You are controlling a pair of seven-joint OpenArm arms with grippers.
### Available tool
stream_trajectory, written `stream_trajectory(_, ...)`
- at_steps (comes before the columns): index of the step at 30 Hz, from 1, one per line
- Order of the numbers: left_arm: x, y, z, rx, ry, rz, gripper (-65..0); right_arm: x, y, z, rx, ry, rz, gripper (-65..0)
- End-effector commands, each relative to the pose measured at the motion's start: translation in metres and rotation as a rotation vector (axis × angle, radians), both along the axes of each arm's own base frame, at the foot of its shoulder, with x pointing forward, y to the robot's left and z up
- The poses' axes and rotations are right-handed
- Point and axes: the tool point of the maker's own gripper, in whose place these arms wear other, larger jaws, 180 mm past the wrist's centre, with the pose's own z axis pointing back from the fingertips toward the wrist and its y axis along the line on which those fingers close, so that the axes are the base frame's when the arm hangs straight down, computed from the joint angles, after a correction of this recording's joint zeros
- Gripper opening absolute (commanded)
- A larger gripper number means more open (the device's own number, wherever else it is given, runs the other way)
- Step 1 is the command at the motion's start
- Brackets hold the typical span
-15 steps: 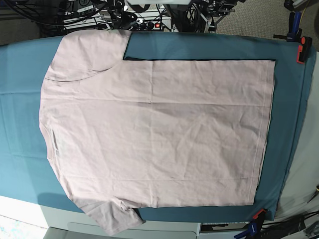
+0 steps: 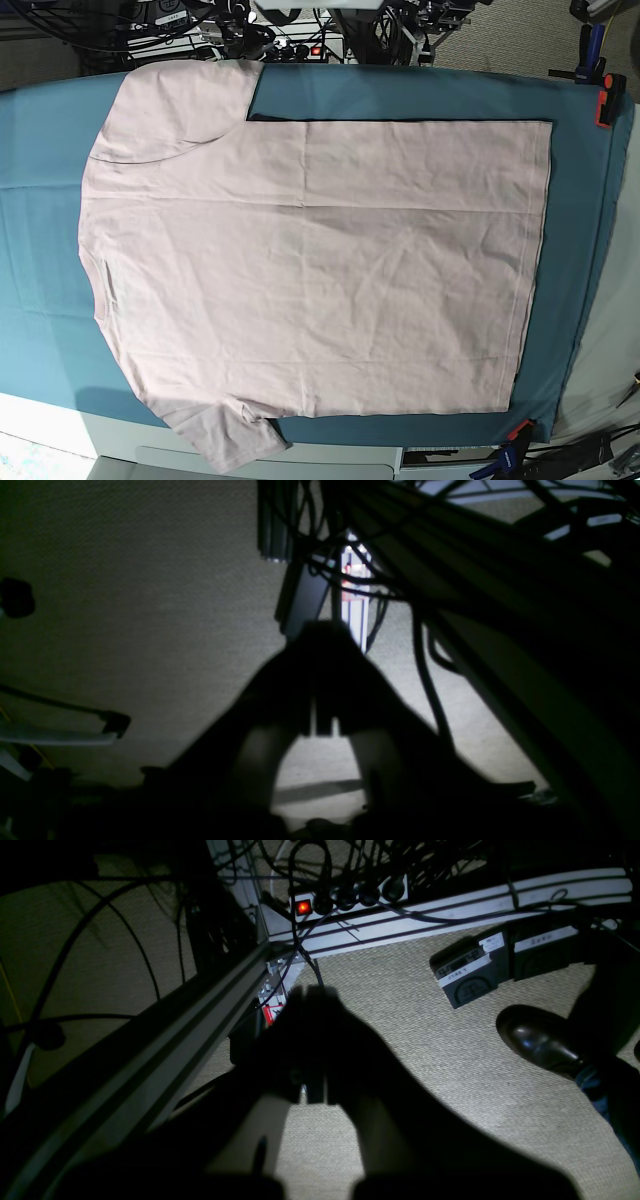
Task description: Fold the T-shirt properly
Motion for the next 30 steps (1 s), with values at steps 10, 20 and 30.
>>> stream_trajectory(10,0.001,-0.002,0.0,-0.004,-0.007,0.007,-65.0,0.006,-0.004,0.001,-0.005,-0.019,0.004,-65.0)
stream_trajectory(20,-0.002,0.006,0.0,0.007,-0.004,0.007,-65.0,0.003,-0.014,0.002,-0.02,-0.013,0.005,-65.0)
stream_trajectory(30,-0.027,0.04,0.001,0.051,0.005,0.002,-65.0,-0.04,-0.066,0.004,-0.1,0.05,0.011,-65.0)
